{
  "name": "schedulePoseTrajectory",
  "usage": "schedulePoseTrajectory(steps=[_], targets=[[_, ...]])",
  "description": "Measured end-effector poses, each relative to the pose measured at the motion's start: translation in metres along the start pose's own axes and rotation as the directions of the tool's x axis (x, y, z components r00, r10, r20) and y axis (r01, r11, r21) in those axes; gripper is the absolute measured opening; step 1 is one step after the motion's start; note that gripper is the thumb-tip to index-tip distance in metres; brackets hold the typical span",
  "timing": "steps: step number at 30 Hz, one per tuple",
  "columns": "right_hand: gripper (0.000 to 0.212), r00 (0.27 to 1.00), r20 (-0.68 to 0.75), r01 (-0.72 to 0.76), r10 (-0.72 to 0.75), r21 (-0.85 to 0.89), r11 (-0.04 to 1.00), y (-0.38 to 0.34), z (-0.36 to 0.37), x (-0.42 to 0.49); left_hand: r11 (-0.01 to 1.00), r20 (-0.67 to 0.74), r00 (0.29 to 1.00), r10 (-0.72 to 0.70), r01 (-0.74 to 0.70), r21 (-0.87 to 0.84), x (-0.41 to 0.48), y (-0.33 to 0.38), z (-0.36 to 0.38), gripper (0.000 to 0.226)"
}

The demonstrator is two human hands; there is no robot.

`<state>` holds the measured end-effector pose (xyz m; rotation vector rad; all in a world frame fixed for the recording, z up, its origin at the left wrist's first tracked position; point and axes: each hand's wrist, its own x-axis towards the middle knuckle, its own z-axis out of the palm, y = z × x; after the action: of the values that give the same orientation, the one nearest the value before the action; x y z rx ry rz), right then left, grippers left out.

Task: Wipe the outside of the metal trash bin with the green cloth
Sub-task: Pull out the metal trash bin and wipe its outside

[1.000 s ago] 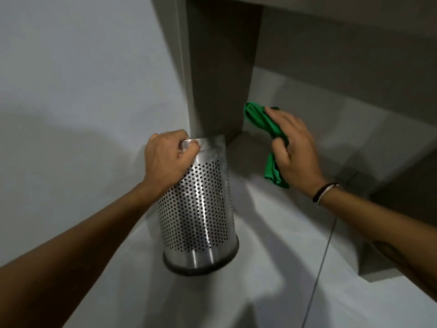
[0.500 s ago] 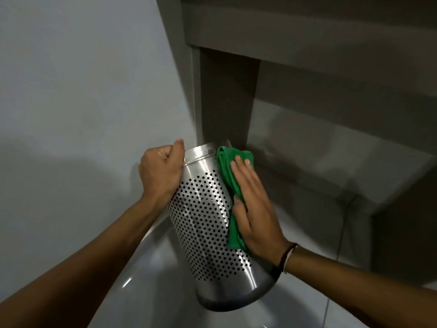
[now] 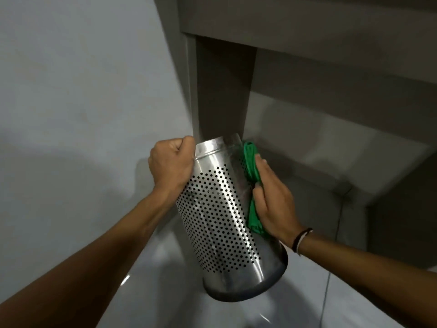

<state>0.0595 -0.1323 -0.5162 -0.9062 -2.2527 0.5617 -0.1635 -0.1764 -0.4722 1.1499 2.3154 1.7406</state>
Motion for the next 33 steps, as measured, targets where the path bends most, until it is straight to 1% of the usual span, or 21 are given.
schedulePoseTrajectory(steps=[1, 3, 5, 6, 7, 8, 10, 12, 14, 15, 16, 18, 20, 21, 23, 25, 27, 28, 29, 32, 33], targets=[[0.075, 1.000, -0.009, 0.019, -0.019, 0.010, 1.000, -0.003, -0.001, -0.002, 1.000, -0.003, 1.000, -0.008, 0.007, -0.017, 0.001, -0.001, -0.001, 0.053], [0.075, 0.983, 0.020, 0.183, -0.182, -0.015, 0.983, -0.012, 0.001, -0.013, 0.999, 0.000, 1.000, -0.023, 0.023, -0.046, 0.004, -0.007, -0.001, 0.052], [0.070, 0.913, 0.118, 0.404, -0.392, -0.104, 0.909, -0.019, 0.005, -0.023, 0.998, -0.007, 0.999, -0.037, 0.036, -0.045, 0.003, -0.011, -0.002, 0.050], [0.068, 0.880, 0.158, 0.470, -0.448, -0.155, 0.869, -0.017, 0.005, -0.022, 0.998, -0.007, 0.999, -0.043, 0.043, -0.039, 0.003, -0.011, -0.001, 0.049], [0.069, 0.875, 0.173, 0.479, -0.452, -0.176, 0.860, -0.013, 0.004, -0.017, 0.998, -0.004, 0.999, -0.051, 0.051, -0.029, 0.002, -0.011, 0.002, 0.048], [0.070, 0.896, 0.162, 0.437, -0.413, -0.161, 0.885, -0.007, 0.005, -0.012, 0.998, -0.002, 0.998, -0.061, 0.061, -0.012, 0.001, -0.011, 0.005, 0.048], [0.072, 0.969, 0.083, 0.239, -0.234, -0.049, 0.970, -0.001, 0.004, -0.004, 0.997, 0.000, 0.997, -0.074, 0.074, 0.010, -0.002, -0.007, 0.009, 0.049], [0.072, 0.992, 0.007, 0.128, -0.128, 0.000, 0.992, -0.001, 0.001, -0.001, 0.998, 0.008, 0.998, -0.059, 0.059, 0.012, -0.004, -0.003, 0.011, 0.050], [0.066, 0.975, 0.010, 0.221, -0.221, -0.055, 0.974, -0.008, -0.001, -0.005, 0.999, 0.012, 0.999, -0.052, 0.052, 0.007, 0.000, 0.000, 0.010, 0.050], [0.059, 0.942, 0.044, 0.334, -0.332, -0.100, 0.937, -0.013, -0.002, -0.008, 0.999, 0.017, 0.998, -0.053, 0.053, 0.007, 0.002, 0.000, 0.009, 0.050], [0.053, 0.881, 0.106, 0.473, -0.462, -0.157, 0.867, -0.016, -0.004, -0.011, 0.998, 0.028, 0.998, -0.058, 0.058, 0.012, 0.004, 0.001, 0.009, 0.052], [0.048, 0.672, 0.275, 0.740, -0.687, -0.240, 0.628, -0.019, 0.001, -0.017, 0.997, 0.052, 0.997, -0.065, 0.062, 0.043, 0.006, 0.002, 0.010, 0.056], [0.044, 0.473, 0.418, 0.881, -0.775, -0.235, 0.411, -0.017, 0.009, -0.019, 0.996, 0.098, 0.995, -0.024, 0.015, 0.093, 0.004, 0.003, 0.013, 0.056], [0.043, 0.414, 0.466, 0.910, -0.782, -0.221, 0.350, -0.016, 0.009, -0.018, 0.993, 0.131, 0.991, 0.006, -0.022, 0.117, 0.002, 0.005, 0.016, 0.055], [0.049, 0.367, 0.528, 0.930, -0.766, -0.195, 0.312, -0.013, 0.000, -0.007, 0.983, 0.191, 0.980, 0.057, -0.089, 0.162, -0.001, 0.011, 0.018, 0.052], [0.057, 0.392, 0.550, 0.920, -0.737, -0.211, 0.331, -0.016, -0.007, 0.003, 0.971, 0.231, 0.970, 0.080, -0.128, 0.202, 0.002, 0.015, 0.017, 0.051], [0.056, 0.434, 0.522, 0.899, -0.734, -0.203, 0.387, -0.023, -0.002, -0.008, 0.966, 0.258, 0.963, 0.073, -0.133, 0.221, 0.004, 0.015, 0.015, 0.048], [0.053, 0.430, 0.503, 0.900, -0.750, -0.175, 0.399, -0.026, 0.005, -0.020, 0.965, 0.267, 0.960, 0.079, -0.141, 0.223, 0.007, 0.016, 0.016, 0.048], [0.050, 0.396, 0.508, 0.911, -0.765, -0.118, 0.394, -0.028, 0.015, -0.038, 0.965, 0.279, 0.957, 0.076, -0.141, 0.222, 0.005, 0.013, 0.016, 0.047], [0.043, 0.214, 0.584, 0.953, -0.783, 0.052, 0.299, -0.026, 0.032, -0.063, 0.956, 0.286, 0.953, 0.096, -0.169, 0.241, -0.005, 0.008, 0.018, 0.046], [0.040, 0.189, 0.578, 0.961, -0.794, 0.057, 0.270, -0.023, 0.031, -0.056, 0.951, 0.285, 0.952, 0.113, -0.187, 0.247, -0.008, 0.009, 0.018, 0.046]])
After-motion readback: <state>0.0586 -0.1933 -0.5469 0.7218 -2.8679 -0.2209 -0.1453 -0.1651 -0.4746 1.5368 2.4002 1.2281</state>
